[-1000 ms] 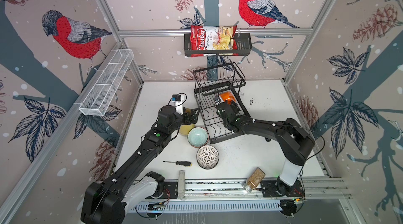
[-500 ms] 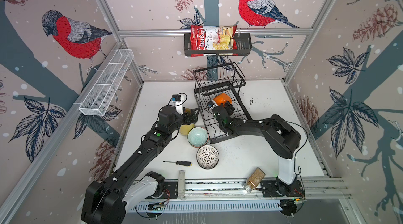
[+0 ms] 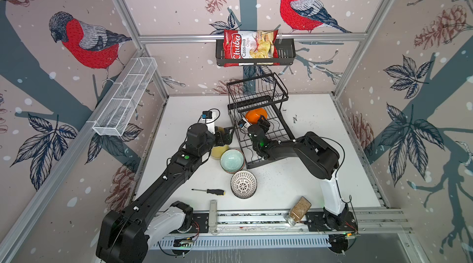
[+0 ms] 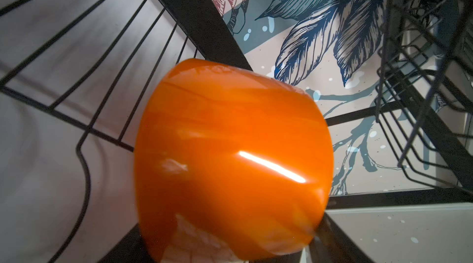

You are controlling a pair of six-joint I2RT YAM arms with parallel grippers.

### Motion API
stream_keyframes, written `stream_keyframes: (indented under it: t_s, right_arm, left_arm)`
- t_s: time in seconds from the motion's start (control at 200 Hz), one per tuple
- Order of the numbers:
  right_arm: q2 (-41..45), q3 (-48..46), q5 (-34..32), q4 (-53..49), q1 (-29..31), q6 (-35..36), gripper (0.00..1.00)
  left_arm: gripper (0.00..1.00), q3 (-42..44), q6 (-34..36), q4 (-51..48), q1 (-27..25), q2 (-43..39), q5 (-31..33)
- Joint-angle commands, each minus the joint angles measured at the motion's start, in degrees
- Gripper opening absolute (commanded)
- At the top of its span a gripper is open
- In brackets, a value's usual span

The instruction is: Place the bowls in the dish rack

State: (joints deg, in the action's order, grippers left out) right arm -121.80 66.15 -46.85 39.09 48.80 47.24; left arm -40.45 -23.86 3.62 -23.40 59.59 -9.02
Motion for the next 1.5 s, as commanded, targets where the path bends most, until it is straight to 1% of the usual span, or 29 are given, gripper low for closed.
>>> stream_keyframes:
  t_s: [0.0, 0.16, 0.38, 0.61, 0.695, 0.825, 1.001, 1.181, 1.496]
  right_arm:
    - [-1.28, 1.27, 0.23, 4.42, -0.49, 2.66, 0.65]
    - [-3.40, 2.65, 0.81, 5.97, -1.72, 4.65, 0.66]
    - [-5.37, 4.28, 2.98, 7.04, -3.17, 7.27, 0.75]
    - [-7.04, 6.34, 4.21, 6.33, -3.55, 9.05, 0.80]
    - [-7.30, 6.70, 4.22, 6.03, -3.57, 9.25, 0.80]
    - [-7.19, 6.67, 4.31, 5.68, -3.54, 10.16, 0.83]
    - [-6.51, 6.23, 4.48, 5.69, -3.56, 11.54, 0.90]
    - [-5.47, 5.69, 4.75, 4.96, -3.54, 11.59, 0.92]
    - [-3.65, 4.38, 3.24, 4.32, -4.11, 12.37, 0.96]
  left_arm:
    - [0.96, 0.04, 0.21, 0.34, 0.02, -0.18, 0.05]
    - [0.96, 0.15, 0.14, 0.25, 0.02, -0.22, 0.07]
    - [0.96, 0.45, -0.08, 0.68, 0.00, -0.51, -0.04]
    - [0.96, 0.90, 0.03, 0.57, 0.01, -1.34, 0.39]
    - [0.96, 1.15, 0.25, 0.43, -0.02, -1.71, 0.82]
    - [0.96, 1.16, 0.52, 0.56, 0.03, -1.88, 1.07]
    - [0.96, 1.13, 0.65, 0.78, 0.02, -1.94, 0.84]
    - [0.96, 1.25, 0.62, 0.65, -0.01, -2.38, 0.92]
    - [0.96, 1.60, 0.74, 0.54, 0.00, -3.40, 0.93]
